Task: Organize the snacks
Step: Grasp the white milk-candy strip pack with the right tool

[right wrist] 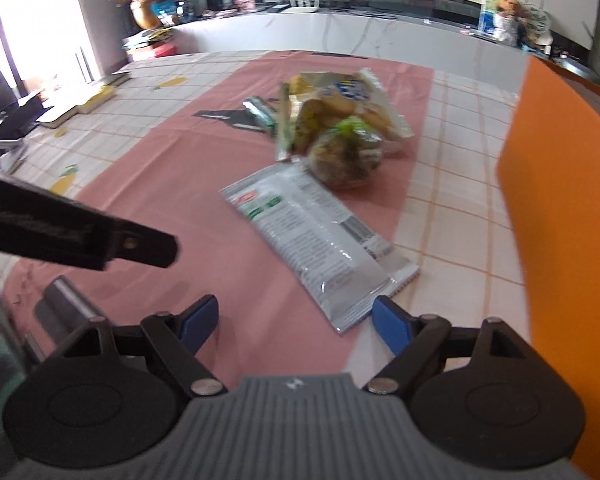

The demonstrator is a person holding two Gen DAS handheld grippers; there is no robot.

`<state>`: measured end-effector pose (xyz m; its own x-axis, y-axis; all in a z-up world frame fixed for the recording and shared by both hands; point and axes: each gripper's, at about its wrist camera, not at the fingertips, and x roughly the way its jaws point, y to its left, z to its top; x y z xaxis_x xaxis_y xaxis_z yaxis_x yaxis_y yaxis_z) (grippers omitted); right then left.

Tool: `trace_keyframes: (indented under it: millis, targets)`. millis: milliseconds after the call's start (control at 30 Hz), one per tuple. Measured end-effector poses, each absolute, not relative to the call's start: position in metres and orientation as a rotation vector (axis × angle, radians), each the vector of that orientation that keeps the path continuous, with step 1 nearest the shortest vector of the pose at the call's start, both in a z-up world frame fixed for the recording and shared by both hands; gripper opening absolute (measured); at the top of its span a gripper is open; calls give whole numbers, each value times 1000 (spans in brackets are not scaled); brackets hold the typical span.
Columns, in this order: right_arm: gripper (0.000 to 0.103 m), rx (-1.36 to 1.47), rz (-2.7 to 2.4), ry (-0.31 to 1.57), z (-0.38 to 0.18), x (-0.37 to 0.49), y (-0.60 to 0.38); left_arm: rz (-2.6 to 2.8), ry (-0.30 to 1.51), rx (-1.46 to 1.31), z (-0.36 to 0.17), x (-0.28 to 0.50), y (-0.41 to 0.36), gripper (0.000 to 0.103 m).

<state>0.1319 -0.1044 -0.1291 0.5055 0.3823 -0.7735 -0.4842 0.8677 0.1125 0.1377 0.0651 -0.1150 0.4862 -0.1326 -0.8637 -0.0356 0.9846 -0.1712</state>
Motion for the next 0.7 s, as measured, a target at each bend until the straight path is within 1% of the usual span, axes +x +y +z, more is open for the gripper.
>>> trace_keyframes:
  millis: [100, 233, 500, 700]
  targets:
    - [71, -133, 555, 886, -124, 127, -99, -51, 1060, -211, -115, 137, 72, 40]
    - [71, -186, 546, 822, -114, 131, -101, -46, 1048, -223, -113, 139, 77, 40]
    - [71, -232, 564, 830, -132, 179, -92, -62, 1052, -236, -116, 145, 79, 40]
    - [72, -240, 608, 823, -135, 199, -76, -63, 1058, -243, -118, 149, 83, 40]
